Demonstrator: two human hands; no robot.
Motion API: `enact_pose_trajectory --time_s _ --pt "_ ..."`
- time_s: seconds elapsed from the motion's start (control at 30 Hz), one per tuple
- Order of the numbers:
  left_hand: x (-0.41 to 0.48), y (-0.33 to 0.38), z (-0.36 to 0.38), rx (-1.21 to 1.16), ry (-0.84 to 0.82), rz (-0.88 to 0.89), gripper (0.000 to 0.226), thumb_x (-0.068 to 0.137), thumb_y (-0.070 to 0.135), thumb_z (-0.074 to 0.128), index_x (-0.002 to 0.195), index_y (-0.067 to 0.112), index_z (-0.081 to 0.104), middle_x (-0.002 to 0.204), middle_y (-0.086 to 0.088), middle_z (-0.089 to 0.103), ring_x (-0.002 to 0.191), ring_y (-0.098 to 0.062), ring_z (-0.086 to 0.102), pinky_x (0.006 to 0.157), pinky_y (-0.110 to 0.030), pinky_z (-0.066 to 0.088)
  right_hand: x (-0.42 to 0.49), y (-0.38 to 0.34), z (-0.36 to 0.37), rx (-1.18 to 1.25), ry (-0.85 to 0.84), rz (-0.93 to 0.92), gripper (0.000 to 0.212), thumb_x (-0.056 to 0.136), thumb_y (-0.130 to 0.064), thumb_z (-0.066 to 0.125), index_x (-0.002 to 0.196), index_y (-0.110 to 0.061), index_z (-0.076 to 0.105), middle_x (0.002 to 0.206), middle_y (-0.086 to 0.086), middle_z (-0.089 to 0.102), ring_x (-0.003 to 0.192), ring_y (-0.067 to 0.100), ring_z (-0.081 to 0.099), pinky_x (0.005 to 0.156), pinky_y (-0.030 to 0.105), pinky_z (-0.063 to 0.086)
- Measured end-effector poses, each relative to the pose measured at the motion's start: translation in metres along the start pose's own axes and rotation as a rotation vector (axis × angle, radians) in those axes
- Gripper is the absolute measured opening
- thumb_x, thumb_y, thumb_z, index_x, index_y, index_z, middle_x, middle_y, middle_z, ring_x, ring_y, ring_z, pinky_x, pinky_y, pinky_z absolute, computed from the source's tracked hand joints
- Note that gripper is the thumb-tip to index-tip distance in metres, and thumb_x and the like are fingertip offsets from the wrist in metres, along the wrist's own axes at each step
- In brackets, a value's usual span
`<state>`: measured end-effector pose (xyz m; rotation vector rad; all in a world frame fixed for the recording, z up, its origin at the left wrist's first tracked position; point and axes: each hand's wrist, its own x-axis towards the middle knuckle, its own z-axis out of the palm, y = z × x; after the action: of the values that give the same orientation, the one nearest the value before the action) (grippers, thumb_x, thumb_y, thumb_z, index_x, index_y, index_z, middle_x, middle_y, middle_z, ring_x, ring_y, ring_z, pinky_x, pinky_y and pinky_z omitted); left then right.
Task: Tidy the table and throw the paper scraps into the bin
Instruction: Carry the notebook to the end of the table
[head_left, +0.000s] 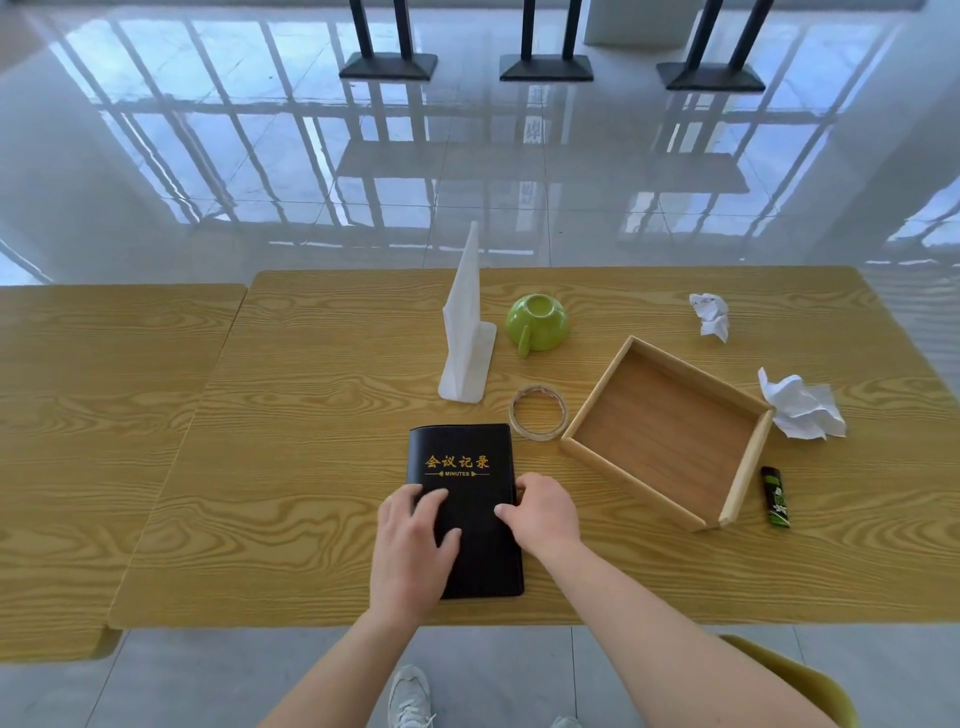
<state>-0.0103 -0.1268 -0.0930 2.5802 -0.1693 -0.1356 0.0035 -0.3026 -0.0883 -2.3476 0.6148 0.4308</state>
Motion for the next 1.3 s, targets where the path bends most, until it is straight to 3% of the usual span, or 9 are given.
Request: enact_pose_trajectory --time_s 0.13,0.27,0.4,0.53,0.77,0.9,1.13,1.3 --pt "0.005 -0.008 -0.003 -0.101 -0.065 -0.27 0.069 0.085 0.036 0.07 0.144 0.014 0.04 0.122 -0.005 0.05 0.115 -0.022 0.046 0.098 -0.031 0.039 0.0 -0.002 0.005 -0.018 0.045 0.022 0.045 0.086 -0.034 0.073 0.125 -0.015 0.061 0.121 0.003 0.063 0.109 0.023 0.061 0.088 0.033 0.05" --pt "0.014 -0.008 -0.005 -0.118 -0.122 -0.328 0.067 0.08 0.038 0.074 0.137 0.016 0.045 0.113 -0.006 0.053 0.109 -0.024 0.049 0.096 -0.036 0.043 0.001 0.001 0.007 0.079 0.04 0.082 0.04 0.086 -0.033 0.072 0.12 -0.014 0.063 0.116 0.001 0.066 0.106 0.021 0.062 0.086 0.032 0.051" --pt "0.02 -0.008 -0.007 -0.189 -0.138 -0.358 0.069 0.076 0.036 0.078 0.135 0.018 0.045 0.115 -0.006 0.054 0.107 -0.022 0.052 0.091 -0.033 0.044 0.002 0.005 0.007 0.224 0.003 0.138 0.042 0.084 -0.03 0.074 0.121 -0.013 0.065 0.117 0.002 0.068 0.11 0.022 0.062 0.097 0.04 0.051" --pt "0.021 -0.008 -0.011 -0.193 -0.142 -0.332 0.053 0.075 0.035 0.078 0.119 0.021 0.052 0.103 0.0 0.053 0.092 -0.015 0.05 0.079 -0.029 0.041 0.0 0.006 0.005 0.309 -0.036 0.143 0.031 0.082 -0.027 0.075 0.11 -0.014 0.07 0.107 0.001 0.072 0.101 0.021 0.066 0.093 0.042 0.054" --pt "0.014 -0.002 -0.016 -0.231 -0.083 -0.258 0.062 0.074 0.032 0.08 0.127 0.018 0.052 0.095 0.012 0.044 0.081 0.0 0.042 0.075 -0.022 0.034 -0.01 0.009 -0.005 0.396 0.023 0.112 0.017 0.083 -0.021 0.075 0.099 -0.018 0.07 0.093 -0.005 0.071 0.088 0.015 0.066 0.081 0.035 0.056" --pt "0.013 0.006 -0.02 -0.281 -0.044 -0.217 0.063 0.07 0.03 0.083 0.125 0.021 0.054 0.092 0.02 0.044 0.083 0.01 0.043 0.067 -0.009 0.029 -0.017 0.014 -0.015 0.457 0.045 0.083 0.013 0.083 -0.02 0.075 0.095 -0.022 0.07 0.091 -0.008 0.07 0.087 0.011 0.066 0.079 0.033 0.056" --pt "0.01 0.031 -0.022 -0.299 -0.029 -0.126 0.068 0.069 0.029 0.084 0.129 0.025 0.052 0.092 0.024 0.043 0.086 0.01 0.042 0.067 -0.008 0.029 -0.027 0.031 -0.039 0.484 0.067 0.053 0.017 0.084 -0.022 0.075 0.1 -0.022 0.07 0.093 -0.008 0.071 0.09 0.012 0.066 0.081 0.033 0.057" --pt "0.007 0.059 -0.018 -0.292 -0.047 -0.065 0.069 0.071 0.031 0.083 0.132 0.026 0.05 0.103 0.009 0.051 0.091 -0.003 0.048 0.07 -0.012 0.032 -0.036 0.05 -0.064 0.468 0.103 0.045 0.018 0.083 -0.025 0.076 0.1 -0.021 0.07 0.094 -0.006 0.071 0.09 0.013 0.066 0.085 0.039 0.057"
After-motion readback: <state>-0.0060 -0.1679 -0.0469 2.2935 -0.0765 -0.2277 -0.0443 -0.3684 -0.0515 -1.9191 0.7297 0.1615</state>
